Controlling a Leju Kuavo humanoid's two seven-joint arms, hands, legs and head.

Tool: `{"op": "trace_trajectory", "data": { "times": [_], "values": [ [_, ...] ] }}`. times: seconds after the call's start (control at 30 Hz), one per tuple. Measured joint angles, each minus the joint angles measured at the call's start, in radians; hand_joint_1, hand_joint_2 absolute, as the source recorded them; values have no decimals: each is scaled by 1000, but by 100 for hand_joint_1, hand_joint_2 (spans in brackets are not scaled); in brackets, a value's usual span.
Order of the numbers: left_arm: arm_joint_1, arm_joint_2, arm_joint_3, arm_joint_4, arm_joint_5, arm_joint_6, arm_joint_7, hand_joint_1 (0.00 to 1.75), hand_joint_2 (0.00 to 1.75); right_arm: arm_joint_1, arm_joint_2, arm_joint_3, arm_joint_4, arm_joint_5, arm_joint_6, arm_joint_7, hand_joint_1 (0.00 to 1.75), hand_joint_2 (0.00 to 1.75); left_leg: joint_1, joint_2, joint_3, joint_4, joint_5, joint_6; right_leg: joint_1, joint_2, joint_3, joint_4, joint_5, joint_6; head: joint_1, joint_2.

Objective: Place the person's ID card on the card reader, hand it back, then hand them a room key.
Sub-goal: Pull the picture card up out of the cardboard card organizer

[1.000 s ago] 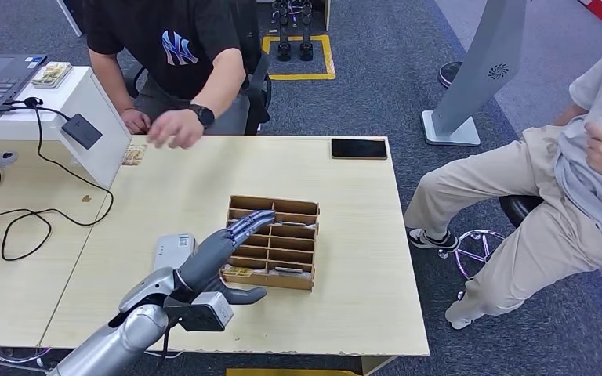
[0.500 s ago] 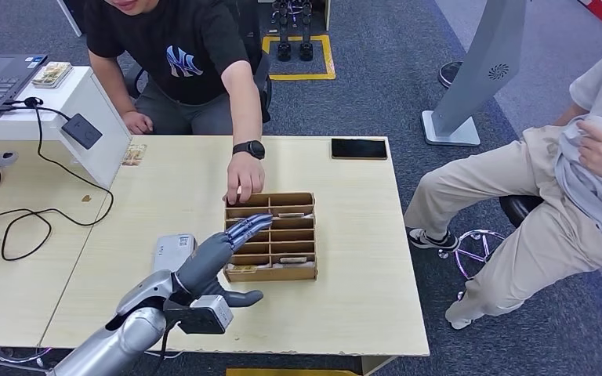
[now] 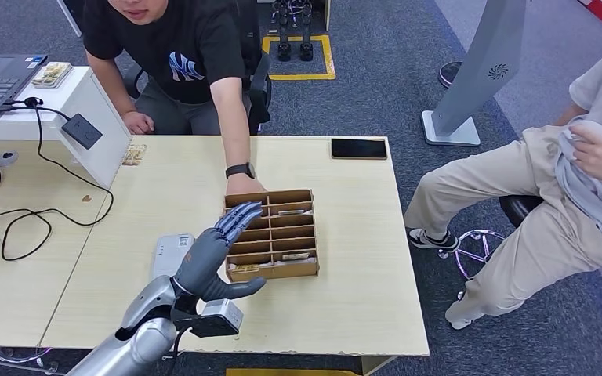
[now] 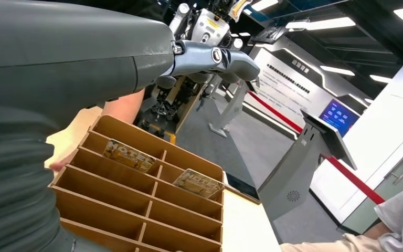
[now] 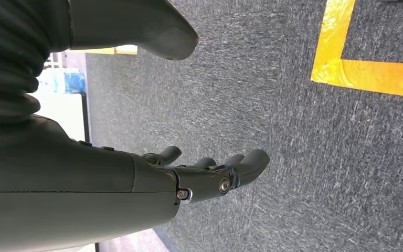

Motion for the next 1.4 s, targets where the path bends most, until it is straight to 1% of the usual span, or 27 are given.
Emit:
{"op": "trace_trajectory", "data": {
  "times": [0.27, 0.5, 0.7, 0.97, 1.1, 1.4],
  "values": [
    [1, -7, 0, 0, -10, 7, 2, 0, 175, 0, 0, 0, 0, 0, 0, 0, 0, 175, 0, 0, 0, 0, 0, 0, 0, 0, 0, 0, 0, 0, 0, 0],
    [0, -7, 0, 13, -86, 49, 36, 0, 175, 0, 0, 0, 0, 0, 1, 1, 0, 175, 0, 0, 0, 0, 0, 0, 0, 0, 0, 0, 0, 0, 0, 0],
    [0, -7, 0, 39, -112, 50, 45, 0, 175, 0, 0, 0, 0, 0, 3, 0, 0, 175, 0, 0, 0, 0, 0, 0, 0, 0, 0, 0, 0, 0, 0, 0],
    [-4, -4, -6, 66, -139, 26, 68, 0, 175, 0, 0, 0, 0, 0, 3, 0, 0, 175, 0, 0, 0, 0, 0, 0, 0, 0, 0, 0, 0, 0, 0, 0],
    [-20, 0, -33, 105, -161, -15, 93, 0, 175, 0, 0, 0, 0, 0, 5, 1, 0, 175, 0, 0, 0, 0, 0, 0, 0, 0, 0, 0, 0, 0, 0, 0],
    [-27, 7, -52, 116, -111, -82, 80, 0, 175, 0, 0, 0, 0, 0, 5, 1, 0, 175, 0, 0, 0, 0, 0, 0, 0, 0, 0, 0, 0, 0, 0, 0]
  ]
}}
